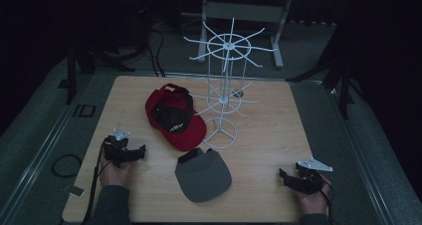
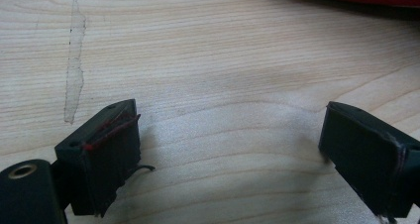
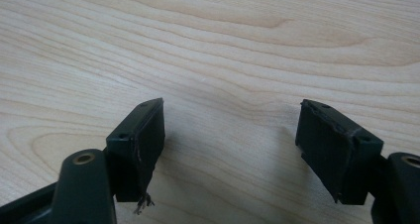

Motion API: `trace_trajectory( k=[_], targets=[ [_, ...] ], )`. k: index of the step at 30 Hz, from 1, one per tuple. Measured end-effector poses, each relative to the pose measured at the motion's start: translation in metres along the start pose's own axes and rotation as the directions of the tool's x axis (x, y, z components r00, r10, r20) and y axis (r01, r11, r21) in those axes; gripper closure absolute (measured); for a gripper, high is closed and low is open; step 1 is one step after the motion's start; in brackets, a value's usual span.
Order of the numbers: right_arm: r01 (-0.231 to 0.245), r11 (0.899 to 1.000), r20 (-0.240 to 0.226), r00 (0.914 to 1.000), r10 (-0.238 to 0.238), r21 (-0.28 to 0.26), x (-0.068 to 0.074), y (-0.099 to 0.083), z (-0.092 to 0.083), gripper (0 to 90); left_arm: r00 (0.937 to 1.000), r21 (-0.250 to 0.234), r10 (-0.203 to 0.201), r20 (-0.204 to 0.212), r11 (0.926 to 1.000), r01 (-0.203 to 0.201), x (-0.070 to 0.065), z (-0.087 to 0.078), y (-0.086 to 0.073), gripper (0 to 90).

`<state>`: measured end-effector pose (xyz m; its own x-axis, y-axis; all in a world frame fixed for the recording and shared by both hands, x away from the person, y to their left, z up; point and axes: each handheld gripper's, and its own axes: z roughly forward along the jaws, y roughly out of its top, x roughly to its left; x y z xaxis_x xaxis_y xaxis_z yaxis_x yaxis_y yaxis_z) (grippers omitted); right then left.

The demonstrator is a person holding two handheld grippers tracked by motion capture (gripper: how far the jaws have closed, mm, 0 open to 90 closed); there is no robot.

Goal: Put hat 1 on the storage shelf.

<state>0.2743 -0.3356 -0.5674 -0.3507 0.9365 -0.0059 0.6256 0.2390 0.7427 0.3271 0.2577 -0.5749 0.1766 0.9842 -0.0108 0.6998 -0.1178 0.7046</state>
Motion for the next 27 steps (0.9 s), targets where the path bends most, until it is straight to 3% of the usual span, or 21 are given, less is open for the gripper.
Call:
trace_trajectory(
  k=[7, 14, 16, 27],
  targets=[
    [0.001, 1.000, 0.000, 1.0000, -0.001, 0.000, 0.000, 0.000, 0.000, 26.7, 0.9998, -0.006, 0.015, 0.014, 0.9999, -0.015, 0.000, -0.001, 0.000, 11.5],
    [0.001, 1.000, 0.000, 1.0000, -0.001, 0.000, 0.000, 0.000, 0.000, 26.6, 0.9995, 0.026, 0.019, 0.026, 0.9995, -0.020, -0.004, -0.010, 0.003, 42.4],
    [0.002, 1.000, -0.001, 1.0000, -0.002, 0.001, 0.000, 0.000, 0.000, 26.5, 0.9985, 0.039, 0.018, 0.052, 0.9990, -0.020, -0.005, -0.013, 0.003, 47.4],
    [0.002, 1.000, -0.001, 1.0000, -0.002, 0.001, 0.000, 0.000, 0.000, 26.5, 0.9843, 0.027, 0.027, 0.175, 0.9991, -0.032, -0.015, -0.032, 0.015, 50.6]
  ],
)
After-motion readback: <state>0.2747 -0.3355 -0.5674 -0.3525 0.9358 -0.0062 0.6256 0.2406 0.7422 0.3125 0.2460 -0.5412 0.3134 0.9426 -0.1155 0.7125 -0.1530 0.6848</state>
